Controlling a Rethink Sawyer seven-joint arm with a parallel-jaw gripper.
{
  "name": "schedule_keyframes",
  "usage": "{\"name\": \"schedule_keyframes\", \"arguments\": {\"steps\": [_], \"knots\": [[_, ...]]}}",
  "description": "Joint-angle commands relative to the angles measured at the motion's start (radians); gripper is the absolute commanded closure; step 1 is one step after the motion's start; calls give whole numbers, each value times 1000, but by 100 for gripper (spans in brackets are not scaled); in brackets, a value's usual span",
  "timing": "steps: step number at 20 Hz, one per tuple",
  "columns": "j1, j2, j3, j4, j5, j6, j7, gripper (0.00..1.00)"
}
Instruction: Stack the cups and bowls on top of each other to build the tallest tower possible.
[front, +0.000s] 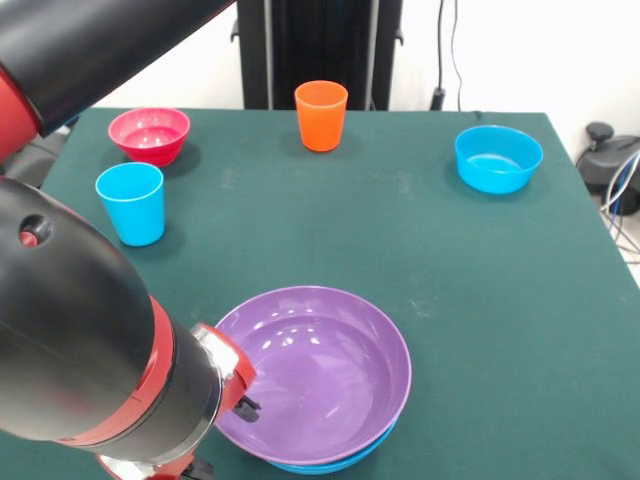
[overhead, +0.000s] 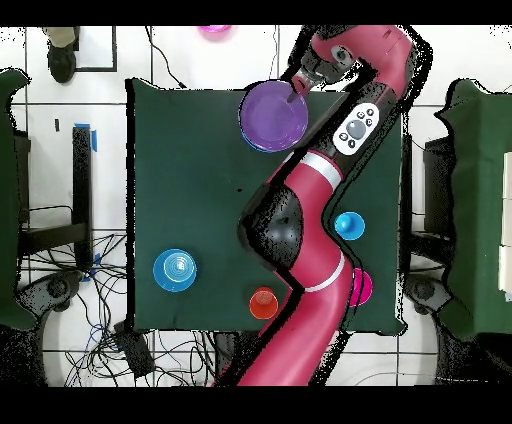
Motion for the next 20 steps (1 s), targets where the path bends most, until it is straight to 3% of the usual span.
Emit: {"name": "schedule_keyframes", "arguments": {"steps": [1,10,20], "knots": [[36,-60,-154,-39,-44,0,-92,0],[45,-93,-176,-32,-45,33,-128,0],[53,-121,-208,-25,-36,94,-95,0]]}}
